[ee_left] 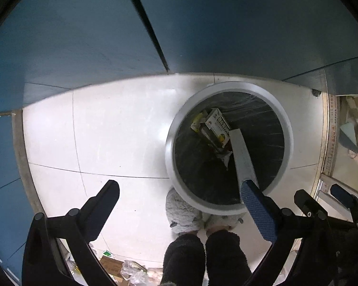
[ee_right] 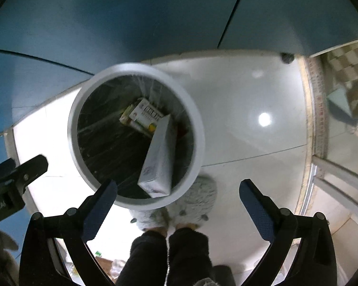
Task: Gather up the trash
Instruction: 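Carry the chili and label strip to the bin and open both tools, then withdraw both open tools from above the bin toward the counter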
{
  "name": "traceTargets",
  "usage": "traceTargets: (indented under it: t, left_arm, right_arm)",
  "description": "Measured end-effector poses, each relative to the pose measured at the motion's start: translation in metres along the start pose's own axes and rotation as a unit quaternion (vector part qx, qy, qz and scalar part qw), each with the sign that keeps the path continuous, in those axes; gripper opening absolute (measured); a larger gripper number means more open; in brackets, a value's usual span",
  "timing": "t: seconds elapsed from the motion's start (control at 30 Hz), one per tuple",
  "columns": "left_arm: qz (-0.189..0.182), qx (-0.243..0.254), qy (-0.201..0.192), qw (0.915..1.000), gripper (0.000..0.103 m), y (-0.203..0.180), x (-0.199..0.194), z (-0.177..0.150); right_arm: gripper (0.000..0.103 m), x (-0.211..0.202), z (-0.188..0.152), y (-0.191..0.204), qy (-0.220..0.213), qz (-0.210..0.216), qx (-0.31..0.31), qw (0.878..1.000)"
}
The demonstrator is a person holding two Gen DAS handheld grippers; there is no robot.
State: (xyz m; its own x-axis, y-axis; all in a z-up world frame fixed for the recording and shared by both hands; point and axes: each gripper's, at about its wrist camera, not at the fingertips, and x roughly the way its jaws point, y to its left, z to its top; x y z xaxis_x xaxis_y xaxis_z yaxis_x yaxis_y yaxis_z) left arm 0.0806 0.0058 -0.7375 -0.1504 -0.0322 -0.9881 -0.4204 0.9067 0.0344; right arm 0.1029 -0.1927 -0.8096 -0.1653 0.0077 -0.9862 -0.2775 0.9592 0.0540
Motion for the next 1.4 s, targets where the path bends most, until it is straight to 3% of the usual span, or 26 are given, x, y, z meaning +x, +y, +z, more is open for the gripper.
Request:
traceTargets:
  t: [0.17,0.37,1.07,1.23,1.4]
  left_arm:
    - [0.004,0.005,-0.02,0.9998,0.103,-0.002,-0.036,-0.01]
    - [-0.002,0.004,-0.043,0.9991,0.103,0.005,-0.092,-0.04]
    - [-0.017,0.014,-0.14,0.9899,0.103,0.035,-0.347,-0.163]
    - [-0.027,0.01,-0.194,0.9806,0.103,0.046,-0.406,-0.172]
    - [-0.004,-0.001,-0.275,0.9613,0.103,0.054,-0.471,-0.148]
  right_arm:
    - [0.103,-0.03,-0.009,0.001,-0.017,-0.008,-0.004,1.0]
    - [0.103,-0.103,-0.031,0.0,-0.048,-0.003,-0.006,0.999]
    - [0.103,-0.424,-0.166,0.023,-0.153,0.003,-0.005,0.988]
    - [0.103,-0.482,-0.192,0.034,-0.174,0.019,0.002,0.985]
    - [0.103,-0.543,-0.183,0.041,-0.225,0.043,0.016,0.973]
